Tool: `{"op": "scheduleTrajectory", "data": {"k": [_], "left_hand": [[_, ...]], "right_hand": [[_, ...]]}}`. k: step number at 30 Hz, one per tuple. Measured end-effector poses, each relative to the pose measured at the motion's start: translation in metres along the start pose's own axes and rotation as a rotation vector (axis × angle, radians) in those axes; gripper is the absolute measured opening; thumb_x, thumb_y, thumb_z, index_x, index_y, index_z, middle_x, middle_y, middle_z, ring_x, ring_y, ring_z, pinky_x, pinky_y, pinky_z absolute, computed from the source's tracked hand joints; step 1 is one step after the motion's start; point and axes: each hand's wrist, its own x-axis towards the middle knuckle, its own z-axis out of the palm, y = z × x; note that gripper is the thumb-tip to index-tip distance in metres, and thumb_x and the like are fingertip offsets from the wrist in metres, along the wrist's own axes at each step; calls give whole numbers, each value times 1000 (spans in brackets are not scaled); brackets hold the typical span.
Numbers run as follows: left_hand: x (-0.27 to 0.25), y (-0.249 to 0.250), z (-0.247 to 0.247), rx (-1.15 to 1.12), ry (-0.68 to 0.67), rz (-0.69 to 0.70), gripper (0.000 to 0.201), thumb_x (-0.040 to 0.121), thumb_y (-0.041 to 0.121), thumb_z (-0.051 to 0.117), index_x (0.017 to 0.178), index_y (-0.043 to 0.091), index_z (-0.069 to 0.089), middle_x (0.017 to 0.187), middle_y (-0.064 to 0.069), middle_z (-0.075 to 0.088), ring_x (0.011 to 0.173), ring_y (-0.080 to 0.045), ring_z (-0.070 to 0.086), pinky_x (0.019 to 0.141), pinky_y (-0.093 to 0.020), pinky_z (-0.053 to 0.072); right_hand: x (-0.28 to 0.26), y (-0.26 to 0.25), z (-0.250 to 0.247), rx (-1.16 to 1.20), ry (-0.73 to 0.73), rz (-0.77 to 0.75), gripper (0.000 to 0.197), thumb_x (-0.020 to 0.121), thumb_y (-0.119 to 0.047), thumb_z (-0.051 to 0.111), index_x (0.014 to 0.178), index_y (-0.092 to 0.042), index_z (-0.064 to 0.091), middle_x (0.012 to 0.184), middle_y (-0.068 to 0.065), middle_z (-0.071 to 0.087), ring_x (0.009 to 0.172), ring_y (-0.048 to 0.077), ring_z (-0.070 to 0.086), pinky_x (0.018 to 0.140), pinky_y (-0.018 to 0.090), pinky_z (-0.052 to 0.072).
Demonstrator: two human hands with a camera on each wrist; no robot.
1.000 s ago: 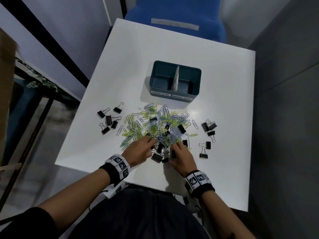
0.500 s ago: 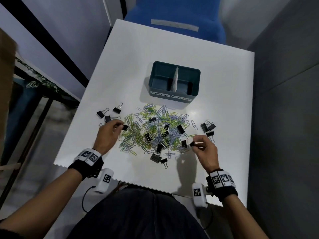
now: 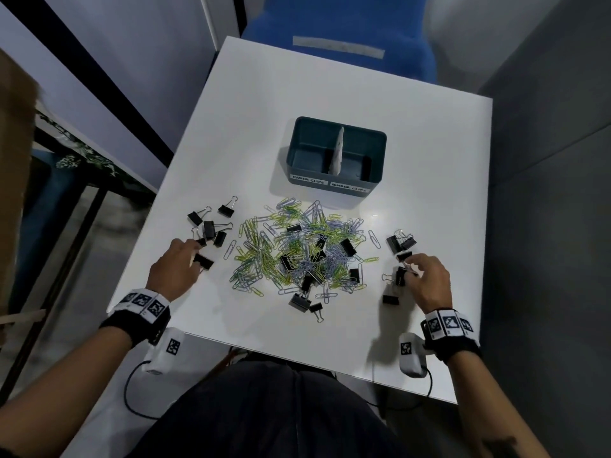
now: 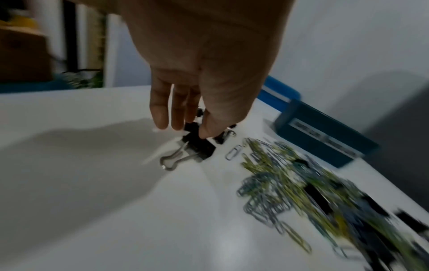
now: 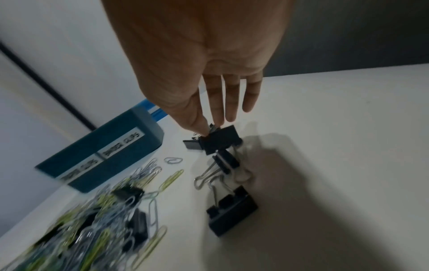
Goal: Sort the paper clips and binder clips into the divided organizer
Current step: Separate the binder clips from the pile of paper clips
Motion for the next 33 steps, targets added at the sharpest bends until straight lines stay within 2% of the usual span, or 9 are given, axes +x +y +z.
{"op": "scheduleTrajectory", "data": {"k": [3,6,10,14,16,19,24,29,33], "left_hand": [[-12,27,0,98,41,184,34,87,14,56,121,18,54,116,-6,51,99,-28,57,68,-40,48],[-27,62,13,160,-61,523,27,91,20,56,119,18,53,107,-4,55,85,-21,58,60,-33,51],[-47,104,44,368,-183,898,28,87,21,66,110,18,51,92,-1,56,70,-11,51,52,-23,49],[-55,131,67,431,-262,1088,38,95,18,53,131,21,40,117,-12,47,83,-22,53,55,-32,51],[-56,137,71,468,-253,1113,38,94,13,50,130,17,40,117,-14,47,85,-24,50,54,-34,50],[-57,142,72,462,-229,1095,24,91,12,41,115,12,47,108,-13,51,82,-24,47,52,-36,47],[-57,146,74,335,-249,1005,20,85,11,64,99,16,50,95,-7,48,73,-18,37,47,-30,36],[-52,143,57,45,-372,856,30,90,25,60,118,20,52,111,-2,47,85,-18,51,64,-28,45],[-46,127,34,-147,-340,722,32,90,27,63,121,22,57,115,6,48,87,-8,54,71,-8,39]], "right_hand": [[-12,-13,7,-78,-14,-134,25,76,-3,65,99,-14,66,100,9,62,92,29,58,79,35,47],[-27,-33,22,-166,-172,-312,24,84,-7,63,106,-14,64,106,8,61,91,25,58,77,33,48],[-36,-51,44,-277,-301,-438,47,79,0,63,123,-15,58,113,12,58,94,31,58,67,38,53],[-34,-61,56,-312,-363,-417,59,74,2,71,127,-18,56,112,14,54,88,32,58,57,34,51],[-32,-65,59,-316,-363,-381,58,73,1,73,126,-18,56,111,13,52,84,32,58,57,29,44],[-31,-69,64,-302,-346,-305,49,76,1,68,121,-13,57,113,13,50,86,33,57,59,33,45],[-34,-75,66,-231,-329,-271,43,75,-15,77,113,-8,57,109,11,50,81,29,55,60,28,38],[-33,-75,62,-139,-319,-235,39,75,-18,76,106,-12,52,105,6,54,82,23,51,65,31,41],[-35,-74,54,-177,-254,-327,38,74,-7,70,104,-16,49,96,5,59,79,25,55,59,30,41]]}}
